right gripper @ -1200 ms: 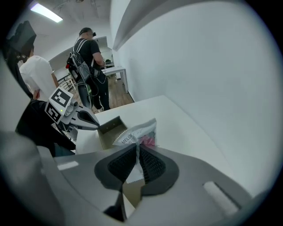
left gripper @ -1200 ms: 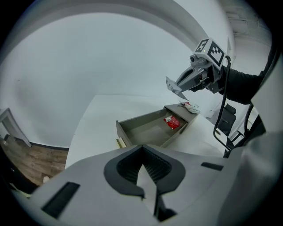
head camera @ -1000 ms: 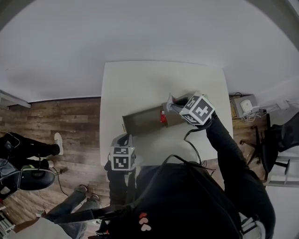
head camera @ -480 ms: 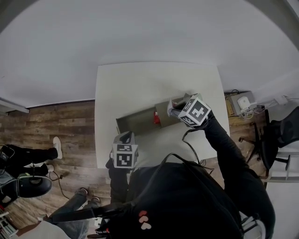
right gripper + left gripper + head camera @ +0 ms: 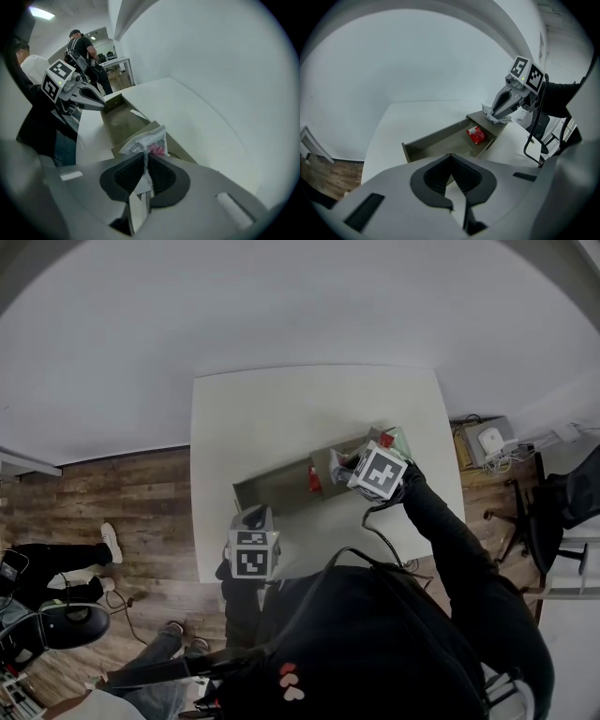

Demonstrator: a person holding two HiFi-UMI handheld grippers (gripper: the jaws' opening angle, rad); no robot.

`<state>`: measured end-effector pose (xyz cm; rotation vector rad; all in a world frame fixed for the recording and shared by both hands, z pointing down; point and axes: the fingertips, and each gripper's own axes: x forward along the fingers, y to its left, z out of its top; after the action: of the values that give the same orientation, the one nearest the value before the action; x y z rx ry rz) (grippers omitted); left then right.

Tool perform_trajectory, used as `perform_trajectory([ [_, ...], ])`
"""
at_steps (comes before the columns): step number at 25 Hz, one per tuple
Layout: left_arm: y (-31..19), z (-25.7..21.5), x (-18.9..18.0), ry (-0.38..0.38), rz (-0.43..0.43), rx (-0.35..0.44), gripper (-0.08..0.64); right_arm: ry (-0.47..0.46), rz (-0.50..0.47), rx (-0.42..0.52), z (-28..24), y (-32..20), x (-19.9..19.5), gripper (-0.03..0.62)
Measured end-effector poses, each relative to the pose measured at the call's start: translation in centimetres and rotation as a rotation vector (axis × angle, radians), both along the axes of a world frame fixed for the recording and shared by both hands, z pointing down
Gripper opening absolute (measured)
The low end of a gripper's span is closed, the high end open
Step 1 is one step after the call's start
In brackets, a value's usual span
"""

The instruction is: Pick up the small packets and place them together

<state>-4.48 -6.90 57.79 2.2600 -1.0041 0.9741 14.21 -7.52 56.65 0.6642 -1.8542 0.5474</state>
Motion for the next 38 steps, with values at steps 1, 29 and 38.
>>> perform_trajectory([
  [1,0.0,0.0,0.0,-0.002,0.002,-0.001,0.0,0.006,-0.008,-0.001,0.1,0.0,-0.1,0.032],
  [29,-1.2,-1.4,0.8,0.011,-0.001,0.055,0.0,-0.115,0.084,0.174,-4.5,-1.5,1.5,0.106],
  [38,-4.3,-7.3,2.7,0.117,-0.047,0.213,0.0,-0.45,0.595,0.607,-16.8,-2.2,9.6,0.025],
])
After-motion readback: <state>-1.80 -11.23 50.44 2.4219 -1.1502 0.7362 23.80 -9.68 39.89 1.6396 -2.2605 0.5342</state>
